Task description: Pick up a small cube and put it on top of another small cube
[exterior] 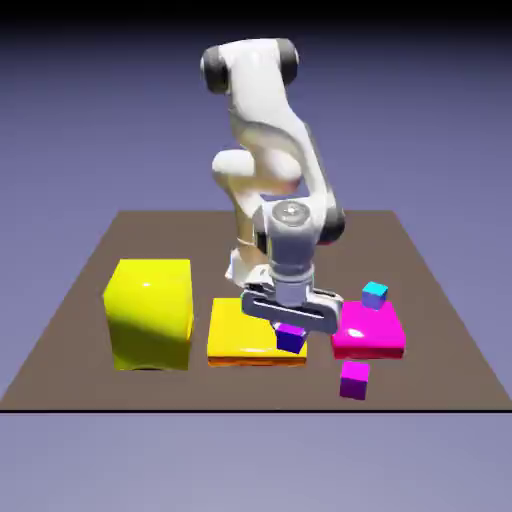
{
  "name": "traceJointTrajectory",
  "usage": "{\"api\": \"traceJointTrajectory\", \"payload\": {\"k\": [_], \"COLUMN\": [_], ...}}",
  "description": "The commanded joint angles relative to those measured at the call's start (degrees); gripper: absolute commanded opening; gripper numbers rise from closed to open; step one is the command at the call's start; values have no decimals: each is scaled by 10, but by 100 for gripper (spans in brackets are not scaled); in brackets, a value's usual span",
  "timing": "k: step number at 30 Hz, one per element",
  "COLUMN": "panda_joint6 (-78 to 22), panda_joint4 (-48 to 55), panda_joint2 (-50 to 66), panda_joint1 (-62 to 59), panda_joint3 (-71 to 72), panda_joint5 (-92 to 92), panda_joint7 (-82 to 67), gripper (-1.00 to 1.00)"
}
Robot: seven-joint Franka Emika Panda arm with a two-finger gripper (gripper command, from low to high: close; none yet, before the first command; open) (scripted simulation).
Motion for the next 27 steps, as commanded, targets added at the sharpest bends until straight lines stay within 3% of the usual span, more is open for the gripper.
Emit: {"api": "traceJointTrajectory", "payload": {"k": [1,27], "panda_joint6": [-7,-176], "panda_joint4": [-13,-349], "panda_joint2": [-21,-561], "panda_joint1": [-5,-142], "panda_joint3": [5,136], "panda_joint5": [14,412], "panda_joint7": [-10,-306], "gripper": [-100,-100]}}
